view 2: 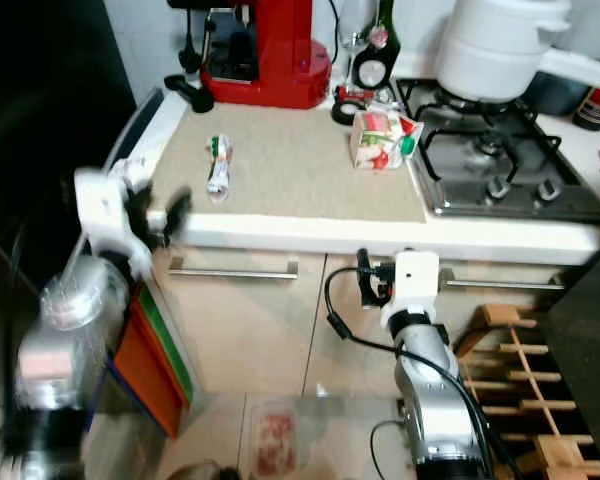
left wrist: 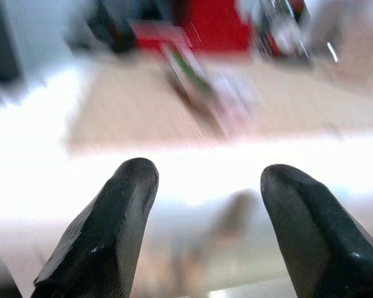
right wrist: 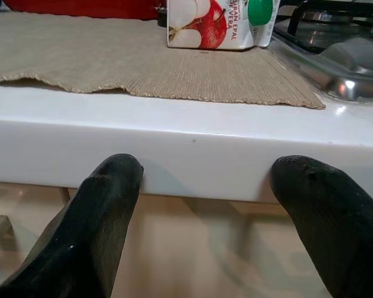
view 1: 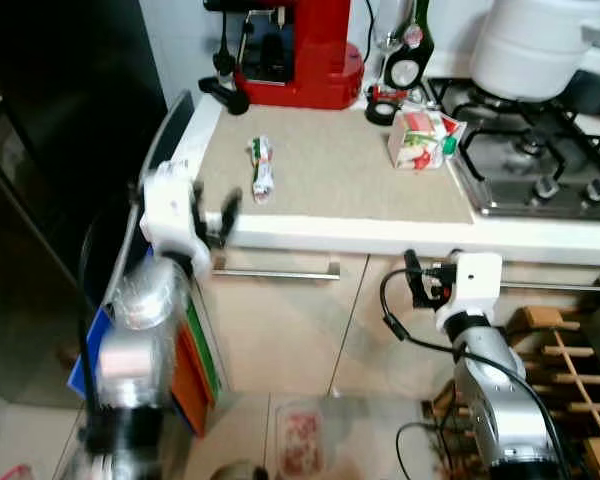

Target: Restocking fridge

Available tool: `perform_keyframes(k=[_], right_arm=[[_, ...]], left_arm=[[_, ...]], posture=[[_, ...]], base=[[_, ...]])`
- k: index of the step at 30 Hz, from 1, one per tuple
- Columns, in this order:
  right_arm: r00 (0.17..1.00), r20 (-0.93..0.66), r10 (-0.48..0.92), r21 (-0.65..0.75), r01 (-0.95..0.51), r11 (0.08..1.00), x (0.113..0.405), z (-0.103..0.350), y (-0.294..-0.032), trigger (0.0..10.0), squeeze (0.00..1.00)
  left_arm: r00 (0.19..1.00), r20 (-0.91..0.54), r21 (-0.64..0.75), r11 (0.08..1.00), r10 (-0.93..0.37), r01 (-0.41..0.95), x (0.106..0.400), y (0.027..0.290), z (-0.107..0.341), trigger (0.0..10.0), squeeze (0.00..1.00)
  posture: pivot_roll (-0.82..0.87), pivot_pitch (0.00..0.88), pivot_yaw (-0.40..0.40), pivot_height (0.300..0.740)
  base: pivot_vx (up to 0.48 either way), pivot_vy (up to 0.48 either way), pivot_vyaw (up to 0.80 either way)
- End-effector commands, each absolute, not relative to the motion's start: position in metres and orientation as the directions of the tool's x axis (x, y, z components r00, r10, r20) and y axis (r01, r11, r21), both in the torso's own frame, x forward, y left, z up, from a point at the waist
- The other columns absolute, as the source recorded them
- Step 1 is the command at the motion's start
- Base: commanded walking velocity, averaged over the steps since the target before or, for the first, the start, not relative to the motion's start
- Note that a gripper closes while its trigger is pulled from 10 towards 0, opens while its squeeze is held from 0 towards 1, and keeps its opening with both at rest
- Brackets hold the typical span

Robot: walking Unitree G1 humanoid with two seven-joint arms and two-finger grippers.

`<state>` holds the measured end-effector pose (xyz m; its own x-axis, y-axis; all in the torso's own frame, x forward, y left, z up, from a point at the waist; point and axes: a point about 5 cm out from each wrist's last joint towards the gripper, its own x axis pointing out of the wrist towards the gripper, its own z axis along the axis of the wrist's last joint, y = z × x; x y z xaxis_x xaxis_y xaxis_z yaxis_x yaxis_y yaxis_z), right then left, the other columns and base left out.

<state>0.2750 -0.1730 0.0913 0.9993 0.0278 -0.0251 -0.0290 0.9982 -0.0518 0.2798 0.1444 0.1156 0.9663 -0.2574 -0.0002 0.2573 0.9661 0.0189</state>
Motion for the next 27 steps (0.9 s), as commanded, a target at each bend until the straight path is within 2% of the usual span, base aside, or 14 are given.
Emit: perform_keyframes(k=[1, 4, 7, 11, 15, 19, 27], right_arm=[[0.998, 0.058, 0.021, -0.068, -0.017, 0.998, 0.28, 0.108, -0.175, 10.0, 0.05], [0.998, 0.053, 0.033, -0.064, -0.029, 0.998, 0.279, 0.107, -0.174, 10.0, 0.05], [0.998, 0.04, 0.043, -0.06, -0.041, 0.997, 0.278, 0.104, -0.174, 10.0, 0.05], [0.998, 0.013, 0.068, -0.045, -0.067, 0.997, 0.278, 0.1, -0.17, 10.0, 0.05], [0.994, -0.054, 0.099, -0.047, -0.102, 0.994, 0.272, 0.091, -0.164, 10.0, 0.05], [0.994, -0.056, 0.098, -0.021, -0.099, 0.995, 0.267, 0.088, -0.163, 10.0, 0.05], [0.995, -0.069, 0.077, -0.015, -0.078, 0.997, 0.263, 0.086, -0.166, 10.0, 0.05]], left_arm=[[0.958, 0.083, 0.055, 0.961, -0.274, 0.27, 0.279, 0.137, 0.135, 10.0, 0.0], [0.956, 0.022, 0.02, 0.956, -0.293, 0.293, 0.258, 0.134, 0.124, 10.0, 0.0], [0.962, -0.005, 0.017, 0.962, -0.273, 0.273, 0.253, 0.134, 0.121, 10.0, 0.0], [0.969, 0.018, 0.047, 0.969, -0.245, 0.244, 0.265, 0.13, 0.126, 10.0, 0.0], [0.975, 0.005, 0.033, 0.975, -0.221, 0.221, 0.272, 0.134, 0.126, 10.0, 0.0], [0.976, -0.001, 0.022, 0.976, -0.217, 0.217, 0.276, 0.136, 0.127, 10.0, 0.0], [0.975, 0.001, 0.027, 0.974, -0.224, 0.224, 0.28, 0.134, 0.128, 10.0, 0.0]], posture=[[0.08, 0.0, -0.016, 0.74], [0.08, 0.0, -0.022, 0.74], [0.08, 0.0, -0.027, 0.74], [0.07, 0.0, -0.032, 0.74], [0.06, 0.0, -0.028, 0.74], [0.07, 0.0, -0.023, 0.74], [0.06, 0.0, -0.017, 0.74]], base=[[0.0, 0.0, 0.0], [0.0, 0.0, 0.0], [0.0, 0.0, 0.0], [0.0, 0.0, 0.0], [0.0, 0.0, 0.0], [0.0, 0.0, 0.0], [-0.3, 0.0, 0.0]])
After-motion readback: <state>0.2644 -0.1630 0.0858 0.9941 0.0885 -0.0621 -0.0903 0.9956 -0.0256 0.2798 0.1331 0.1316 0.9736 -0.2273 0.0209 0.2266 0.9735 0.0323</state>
